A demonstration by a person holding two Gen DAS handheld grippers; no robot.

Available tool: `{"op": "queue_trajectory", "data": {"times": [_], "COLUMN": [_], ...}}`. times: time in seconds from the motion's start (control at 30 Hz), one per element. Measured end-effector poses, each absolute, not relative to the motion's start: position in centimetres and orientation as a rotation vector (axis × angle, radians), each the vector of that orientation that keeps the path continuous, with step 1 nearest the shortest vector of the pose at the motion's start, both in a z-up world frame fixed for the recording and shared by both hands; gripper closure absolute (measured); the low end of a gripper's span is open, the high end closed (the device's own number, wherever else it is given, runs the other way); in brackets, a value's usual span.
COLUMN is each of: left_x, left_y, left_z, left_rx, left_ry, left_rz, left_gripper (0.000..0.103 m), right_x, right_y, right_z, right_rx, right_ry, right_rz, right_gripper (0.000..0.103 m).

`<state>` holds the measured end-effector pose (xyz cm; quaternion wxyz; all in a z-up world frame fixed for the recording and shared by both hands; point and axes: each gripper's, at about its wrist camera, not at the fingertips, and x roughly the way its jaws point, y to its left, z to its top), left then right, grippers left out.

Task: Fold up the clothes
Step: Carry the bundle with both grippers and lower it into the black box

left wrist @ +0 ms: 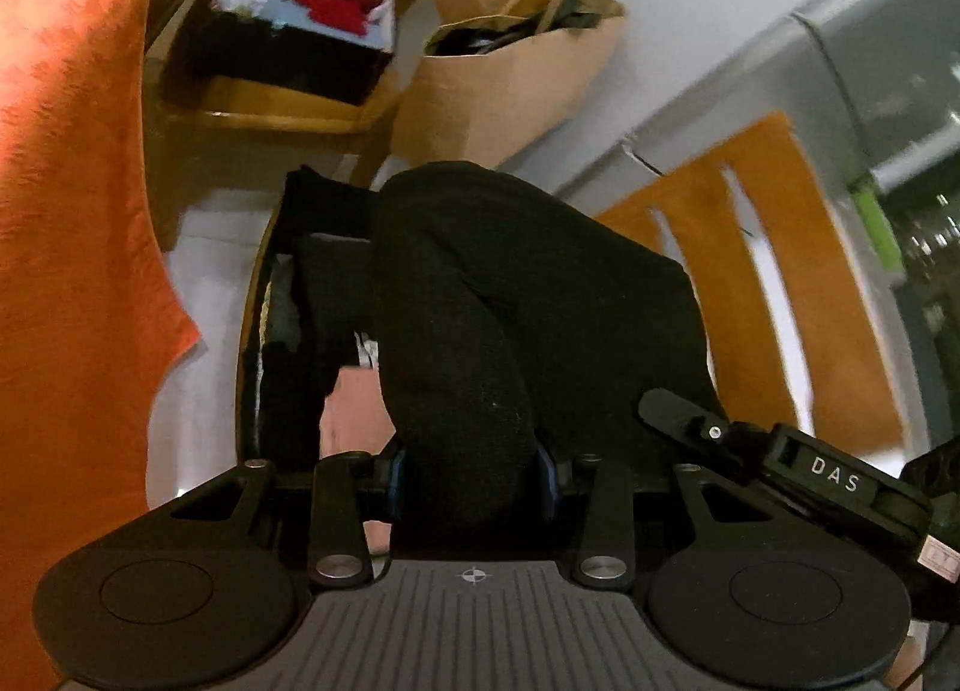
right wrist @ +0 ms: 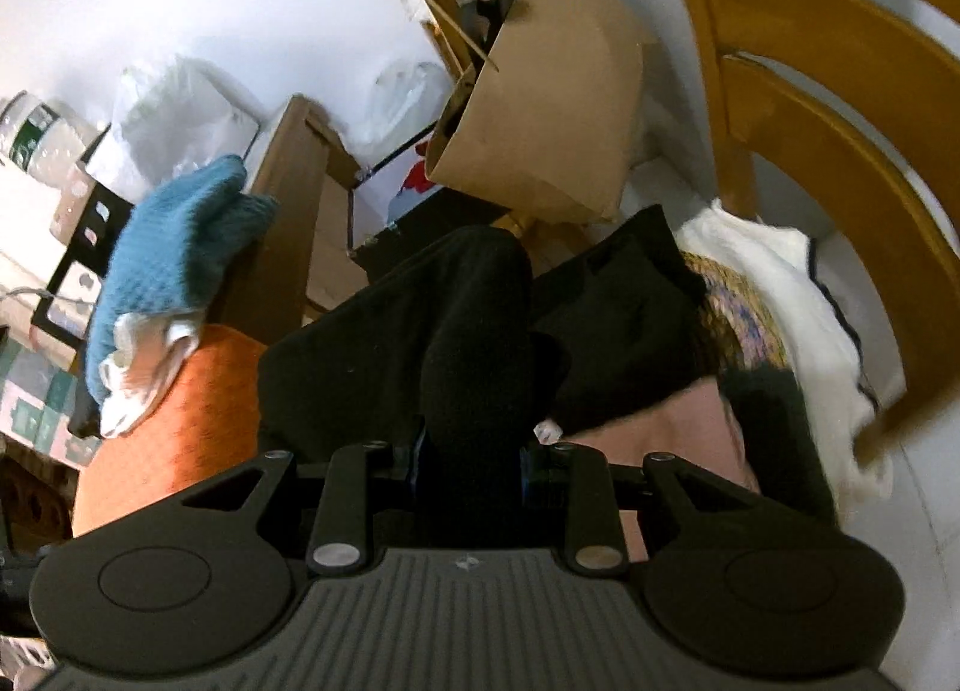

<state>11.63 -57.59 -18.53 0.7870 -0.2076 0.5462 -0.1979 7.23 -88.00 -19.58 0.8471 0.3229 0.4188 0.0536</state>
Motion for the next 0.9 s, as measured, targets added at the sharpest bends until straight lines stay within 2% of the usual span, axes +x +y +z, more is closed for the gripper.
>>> {"op": "queue_trajectory", "data": {"times": [0.27, 0.4, 0.7, 0.9], "left_x": [19.6, 22.3, 18.2, 14.9], "left_y": [-60.4, -61.4, -62.0, -63.0], "left_z": [-24.2, -25.6, -26.5, -29.4], "left_rx": [-0.468, -0.448, -0.522, -0.490], "left_ry": [1.174, 1.197, 1.282, 1.295], "left_rz": [-0.371, -0.376, -0.302, -0.256], "left_gripper": [0.060, 0.060, 0.060, 0.057], "right_x": [16.5, 17.5, 14.4, 12.2], "right_y": [-91.6, -92.4, -92.8, -92.9], "right_z": [-25.9, -27.8, -28.4, -31.6], "right_rx": [0.697, 0.754, 0.702, 0.638], "right_ry": [0.882, 0.880, 0.938, 1.015], "right_rz": [0.156, 0.142, 0.176, 0.199], "right_gripper": [0.072, 0.072, 0.072, 0.072]}}
